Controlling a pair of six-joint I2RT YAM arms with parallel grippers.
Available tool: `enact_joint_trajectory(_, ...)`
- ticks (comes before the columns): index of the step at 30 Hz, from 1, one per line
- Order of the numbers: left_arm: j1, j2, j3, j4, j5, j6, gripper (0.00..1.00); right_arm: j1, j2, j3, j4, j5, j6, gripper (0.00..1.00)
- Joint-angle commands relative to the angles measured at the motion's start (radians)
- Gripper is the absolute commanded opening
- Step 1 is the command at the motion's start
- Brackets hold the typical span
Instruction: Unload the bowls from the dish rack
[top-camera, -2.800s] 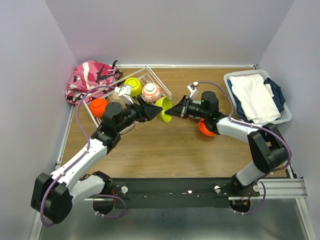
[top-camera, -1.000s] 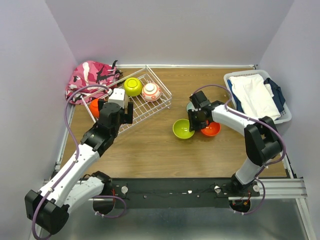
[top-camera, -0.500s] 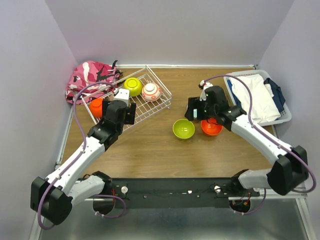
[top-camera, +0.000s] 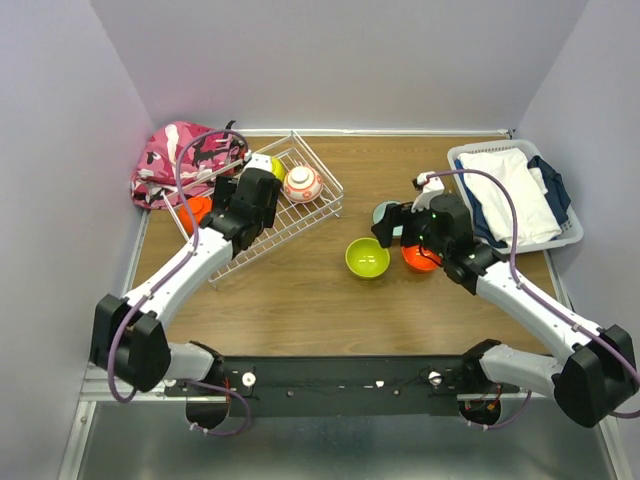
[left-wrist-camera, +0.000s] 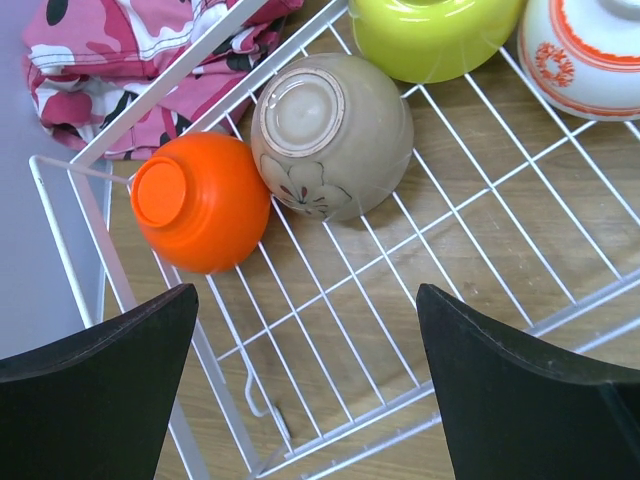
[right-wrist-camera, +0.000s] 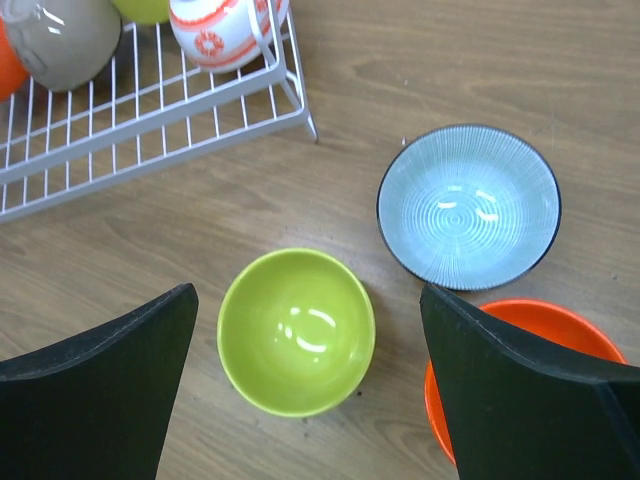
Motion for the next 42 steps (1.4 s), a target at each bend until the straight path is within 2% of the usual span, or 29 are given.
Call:
enact_joint_trajectory(1,0.013,0.100,0.090,-0.043,-0.078,0.029,0.99,0.007,-0.035,-0.066,0.161,0.044,0.017,1.00)
enact_joint_trajectory(7,0.029,0.260,0.167,-0.014,-0.124,0.156,0.99,0.007,-0.043,-0.110,0.215,0.032,0.039,1.00)
enact_joint_trajectory(11,0.033,0.338,0.178,0.069,-0.141,0.256,0.99,0.006,-0.027,-0.092,0.189,0.016,0.039,1.00)
enact_joint_trajectory(16,0.033,0.419,0.225,0.085,-0.156,0.348,0.99,0.007,-0.023,-0.025,0.107,-0.037,0.048,1.00)
enact_joint_trajectory(26,0.033,0.571,0.271,0.085,-0.173,0.399,0.99,0.007,0.005,0.101,-0.069,-0.068,0.020,1.00)
enact_joint_trajectory(42,0.033,0.699,0.293,0.146,-0.248,0.437,0.99,0.007,0.163,0.258,-0.152,-0.093,0.000,1.00)
